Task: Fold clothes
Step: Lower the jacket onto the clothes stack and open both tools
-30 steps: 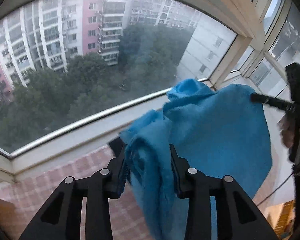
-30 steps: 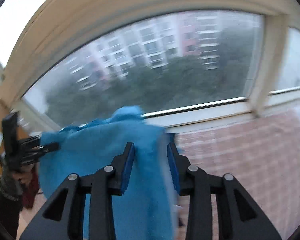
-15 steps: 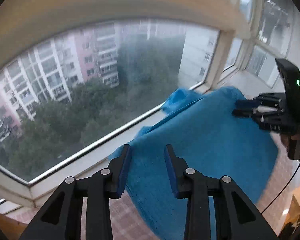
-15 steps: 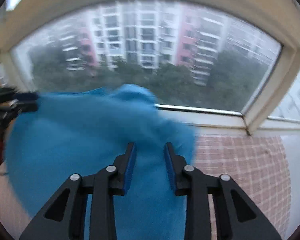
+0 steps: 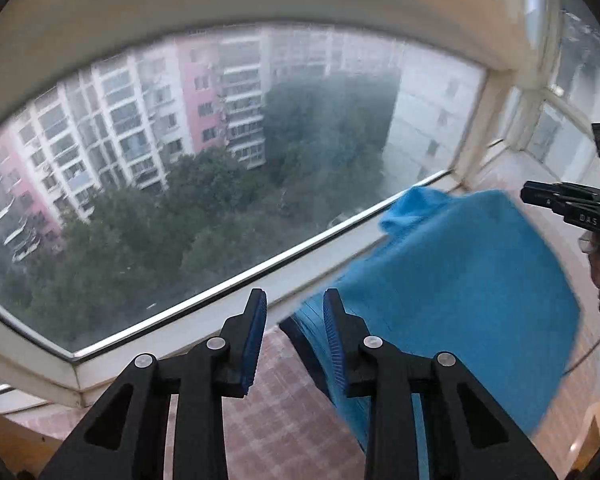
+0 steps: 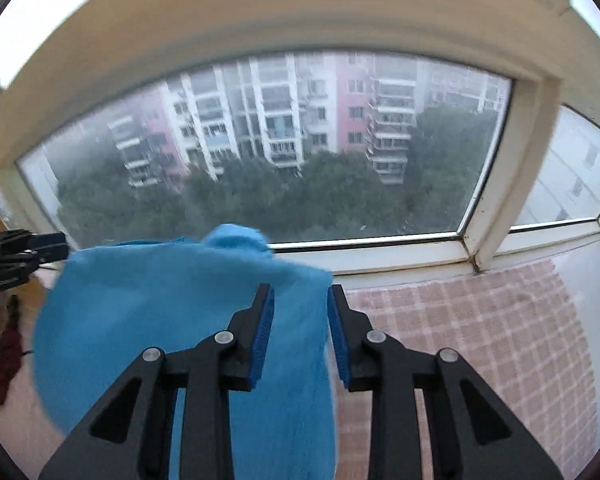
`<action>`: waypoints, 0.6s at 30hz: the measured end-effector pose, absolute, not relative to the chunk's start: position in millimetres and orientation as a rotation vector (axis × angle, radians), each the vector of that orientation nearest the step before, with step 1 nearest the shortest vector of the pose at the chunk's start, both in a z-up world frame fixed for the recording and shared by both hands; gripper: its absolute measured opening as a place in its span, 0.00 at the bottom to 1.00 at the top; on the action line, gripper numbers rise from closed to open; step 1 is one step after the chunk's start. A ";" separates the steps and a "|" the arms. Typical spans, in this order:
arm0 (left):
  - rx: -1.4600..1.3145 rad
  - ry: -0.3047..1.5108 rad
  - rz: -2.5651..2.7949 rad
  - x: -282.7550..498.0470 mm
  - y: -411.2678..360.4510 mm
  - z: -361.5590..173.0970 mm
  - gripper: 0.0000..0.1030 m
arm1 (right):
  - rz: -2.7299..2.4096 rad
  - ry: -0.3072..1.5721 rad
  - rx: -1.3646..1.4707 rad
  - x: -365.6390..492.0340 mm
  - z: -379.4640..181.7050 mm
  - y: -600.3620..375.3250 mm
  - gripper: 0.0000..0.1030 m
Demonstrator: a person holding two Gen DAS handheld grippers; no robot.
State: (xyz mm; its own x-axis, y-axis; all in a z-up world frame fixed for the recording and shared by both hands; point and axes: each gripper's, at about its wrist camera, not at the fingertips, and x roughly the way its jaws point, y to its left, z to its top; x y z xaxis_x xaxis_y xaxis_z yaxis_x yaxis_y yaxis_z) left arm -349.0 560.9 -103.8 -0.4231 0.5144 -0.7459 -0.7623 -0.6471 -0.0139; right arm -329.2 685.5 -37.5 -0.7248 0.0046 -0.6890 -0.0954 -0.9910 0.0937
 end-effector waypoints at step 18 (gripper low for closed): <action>-1.007 0.432 2.061 -252.6 512.5 -104.2 0.39 | 2.758 0.258 -1.223 -224.1 -80.8 651.2 0.47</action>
